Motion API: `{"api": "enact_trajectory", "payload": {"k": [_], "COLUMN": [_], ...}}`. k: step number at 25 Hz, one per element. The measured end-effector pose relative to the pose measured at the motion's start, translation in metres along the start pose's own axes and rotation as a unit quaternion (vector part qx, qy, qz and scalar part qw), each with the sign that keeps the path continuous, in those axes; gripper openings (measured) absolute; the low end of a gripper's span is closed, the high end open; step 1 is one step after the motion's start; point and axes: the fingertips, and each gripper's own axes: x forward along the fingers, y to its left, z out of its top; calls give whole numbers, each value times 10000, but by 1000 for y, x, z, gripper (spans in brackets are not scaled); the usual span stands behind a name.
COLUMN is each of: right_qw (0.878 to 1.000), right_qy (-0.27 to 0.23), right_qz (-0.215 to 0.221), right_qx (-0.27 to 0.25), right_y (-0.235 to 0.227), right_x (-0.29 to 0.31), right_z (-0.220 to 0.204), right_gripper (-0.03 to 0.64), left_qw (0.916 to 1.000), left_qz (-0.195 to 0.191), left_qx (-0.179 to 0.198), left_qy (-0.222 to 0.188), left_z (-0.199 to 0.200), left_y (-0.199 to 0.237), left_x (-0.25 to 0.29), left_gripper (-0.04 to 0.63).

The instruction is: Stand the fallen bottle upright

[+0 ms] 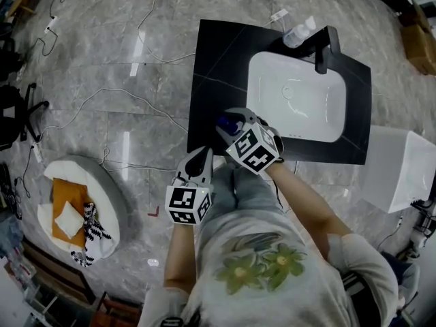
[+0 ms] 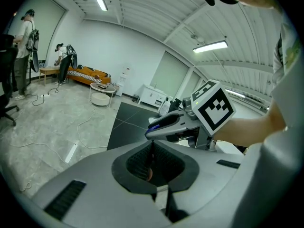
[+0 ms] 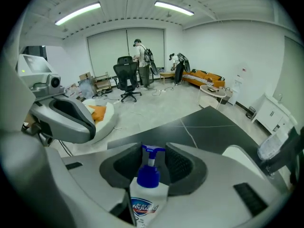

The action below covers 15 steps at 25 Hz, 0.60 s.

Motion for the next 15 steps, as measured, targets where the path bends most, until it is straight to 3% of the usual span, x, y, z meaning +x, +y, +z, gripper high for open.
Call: {"api": "enact_trajectory", "payload": {"k": [15], "right_qw": [9935], "right_qy": [-1094], "right_qz": [-199], "right_qx": [-236], "right_y": [13], "right_x": [-82], "right_z": [-4], "right_gripper": [170], "left_qw": [9993], "left_qz": [107], "left_qx": [311], "left_qy": [-159], "left_z": [0], "left_y": [-67], "left_x": [-25], "left_gripper": [18]}}
